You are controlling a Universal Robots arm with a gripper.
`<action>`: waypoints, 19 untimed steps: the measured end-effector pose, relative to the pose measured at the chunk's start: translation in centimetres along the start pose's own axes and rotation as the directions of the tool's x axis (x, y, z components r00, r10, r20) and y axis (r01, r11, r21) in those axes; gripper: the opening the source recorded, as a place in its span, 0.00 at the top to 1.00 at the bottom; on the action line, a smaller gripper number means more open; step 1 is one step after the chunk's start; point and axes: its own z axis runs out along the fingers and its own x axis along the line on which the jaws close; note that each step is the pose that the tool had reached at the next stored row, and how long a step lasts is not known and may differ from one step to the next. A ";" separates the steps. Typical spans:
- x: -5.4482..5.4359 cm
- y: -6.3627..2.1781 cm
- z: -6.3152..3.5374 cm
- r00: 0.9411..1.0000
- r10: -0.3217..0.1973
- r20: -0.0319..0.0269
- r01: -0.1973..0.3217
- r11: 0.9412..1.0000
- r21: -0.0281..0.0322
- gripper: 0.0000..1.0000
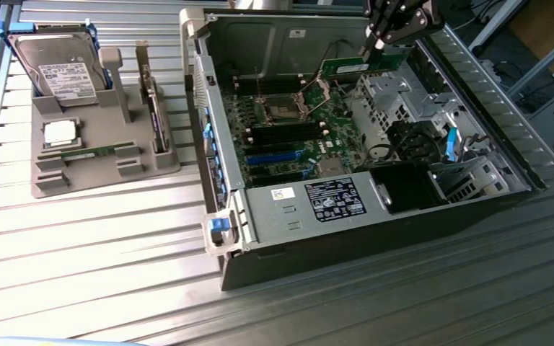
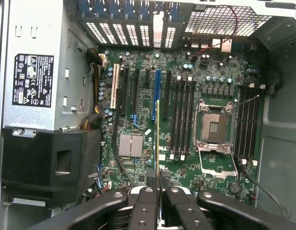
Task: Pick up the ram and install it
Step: 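Insert the ram into the slot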
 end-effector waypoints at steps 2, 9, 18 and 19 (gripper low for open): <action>0.0 0.00 0.02 1.000 0.000 0.000 0.000 1.000 0.000 0.87; 0.0 0.02 0.16 1.000 0.000 0.000 0.000 1.000 0.000 0.87; 0.0 0.12 0.33 1.000 0.000 0.000 0.000 1.000 0.000 0.87; 0.0 0.12 0.34 1.000 0.000 0.000 0.000 1.000 0.000 0.87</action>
